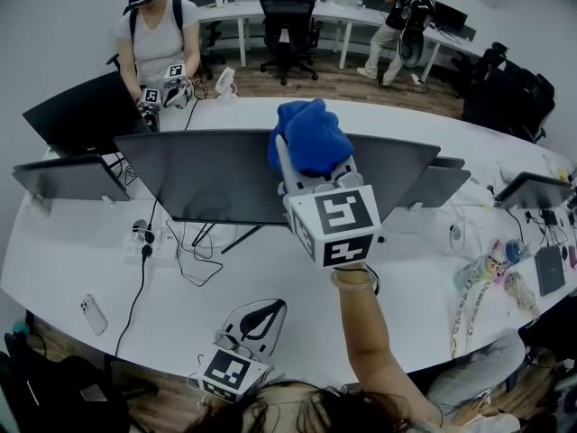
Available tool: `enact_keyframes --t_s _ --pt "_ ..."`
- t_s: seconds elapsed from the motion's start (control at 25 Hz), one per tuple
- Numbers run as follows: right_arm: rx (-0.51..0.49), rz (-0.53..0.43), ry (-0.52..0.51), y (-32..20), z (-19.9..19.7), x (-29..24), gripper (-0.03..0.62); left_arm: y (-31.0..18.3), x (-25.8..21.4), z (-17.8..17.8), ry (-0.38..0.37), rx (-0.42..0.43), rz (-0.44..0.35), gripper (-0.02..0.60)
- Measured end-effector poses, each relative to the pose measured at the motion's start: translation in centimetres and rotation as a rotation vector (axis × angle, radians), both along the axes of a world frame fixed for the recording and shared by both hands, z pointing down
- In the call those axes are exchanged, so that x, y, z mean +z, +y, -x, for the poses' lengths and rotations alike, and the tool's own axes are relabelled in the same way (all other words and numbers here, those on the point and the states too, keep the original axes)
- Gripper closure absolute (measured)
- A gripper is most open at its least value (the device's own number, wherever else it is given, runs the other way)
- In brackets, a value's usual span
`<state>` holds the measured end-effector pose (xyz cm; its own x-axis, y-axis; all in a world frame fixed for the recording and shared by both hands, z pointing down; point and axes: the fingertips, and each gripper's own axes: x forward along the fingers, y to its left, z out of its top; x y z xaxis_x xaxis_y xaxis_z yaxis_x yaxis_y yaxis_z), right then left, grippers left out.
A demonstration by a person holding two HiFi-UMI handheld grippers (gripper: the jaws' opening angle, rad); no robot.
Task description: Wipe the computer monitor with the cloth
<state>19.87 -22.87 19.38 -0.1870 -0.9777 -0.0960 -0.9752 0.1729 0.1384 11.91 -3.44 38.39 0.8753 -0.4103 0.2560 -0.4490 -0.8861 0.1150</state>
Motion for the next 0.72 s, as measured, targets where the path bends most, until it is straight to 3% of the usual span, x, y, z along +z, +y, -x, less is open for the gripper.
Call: enact_keyframes --t_s 0.72 --pt "0.023 0.005 -0.021 1.3 -3.7 -0.1 0.496 0.8 0.0 -2.8 -0.001 0.022 -0.008 0.572"
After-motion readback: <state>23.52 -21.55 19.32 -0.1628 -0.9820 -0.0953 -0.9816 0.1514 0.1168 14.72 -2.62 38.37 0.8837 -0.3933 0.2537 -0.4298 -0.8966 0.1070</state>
